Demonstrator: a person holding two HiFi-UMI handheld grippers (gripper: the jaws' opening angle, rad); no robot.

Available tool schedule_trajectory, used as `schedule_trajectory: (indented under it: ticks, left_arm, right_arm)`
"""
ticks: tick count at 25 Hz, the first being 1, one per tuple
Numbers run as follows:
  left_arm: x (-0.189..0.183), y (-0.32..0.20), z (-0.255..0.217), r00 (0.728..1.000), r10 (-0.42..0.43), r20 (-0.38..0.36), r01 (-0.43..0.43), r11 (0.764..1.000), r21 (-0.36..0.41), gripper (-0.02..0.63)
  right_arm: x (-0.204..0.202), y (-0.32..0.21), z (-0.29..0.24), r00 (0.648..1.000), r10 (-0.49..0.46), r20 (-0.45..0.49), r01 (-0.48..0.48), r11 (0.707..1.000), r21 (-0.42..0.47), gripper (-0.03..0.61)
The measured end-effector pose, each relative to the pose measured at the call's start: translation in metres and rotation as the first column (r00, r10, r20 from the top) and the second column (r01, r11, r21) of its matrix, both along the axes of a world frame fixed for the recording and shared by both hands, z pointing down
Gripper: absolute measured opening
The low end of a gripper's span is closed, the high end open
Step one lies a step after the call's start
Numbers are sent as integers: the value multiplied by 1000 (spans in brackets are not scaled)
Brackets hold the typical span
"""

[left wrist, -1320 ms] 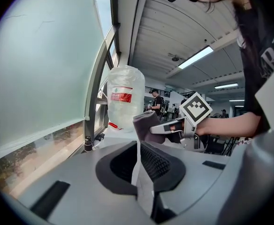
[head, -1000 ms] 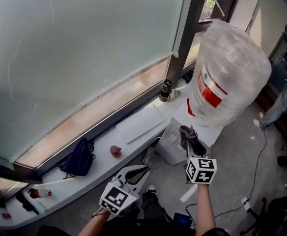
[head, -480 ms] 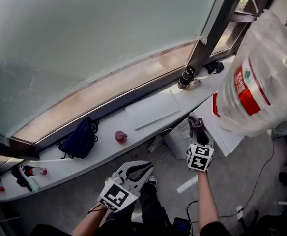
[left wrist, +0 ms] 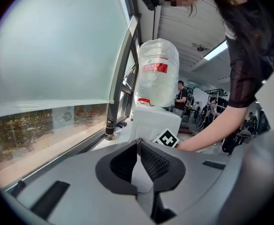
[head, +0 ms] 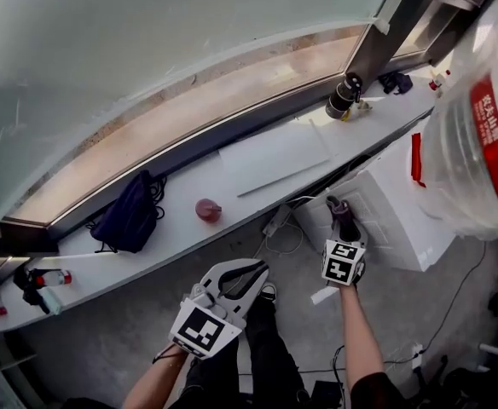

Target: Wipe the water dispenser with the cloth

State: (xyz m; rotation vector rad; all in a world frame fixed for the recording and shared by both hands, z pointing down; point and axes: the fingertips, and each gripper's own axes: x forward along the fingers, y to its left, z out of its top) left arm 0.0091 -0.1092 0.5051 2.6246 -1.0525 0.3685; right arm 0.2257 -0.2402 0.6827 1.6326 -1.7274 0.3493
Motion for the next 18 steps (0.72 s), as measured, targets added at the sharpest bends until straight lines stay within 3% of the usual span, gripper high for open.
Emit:
schedule_trajectory:
  ticks: [8,18]
  left_arm:
    - [-2,-17,69,1000,-29,10,29,999,-30,31]
    - [-23,-12,117,998,-47,50,52,994,-97,31]
  right_arm:
    - [2,-3,109,996,-55,-73,47,993,-108,103]
    - [-2,-8,221,994,-44,-99,14,958,-285,101]
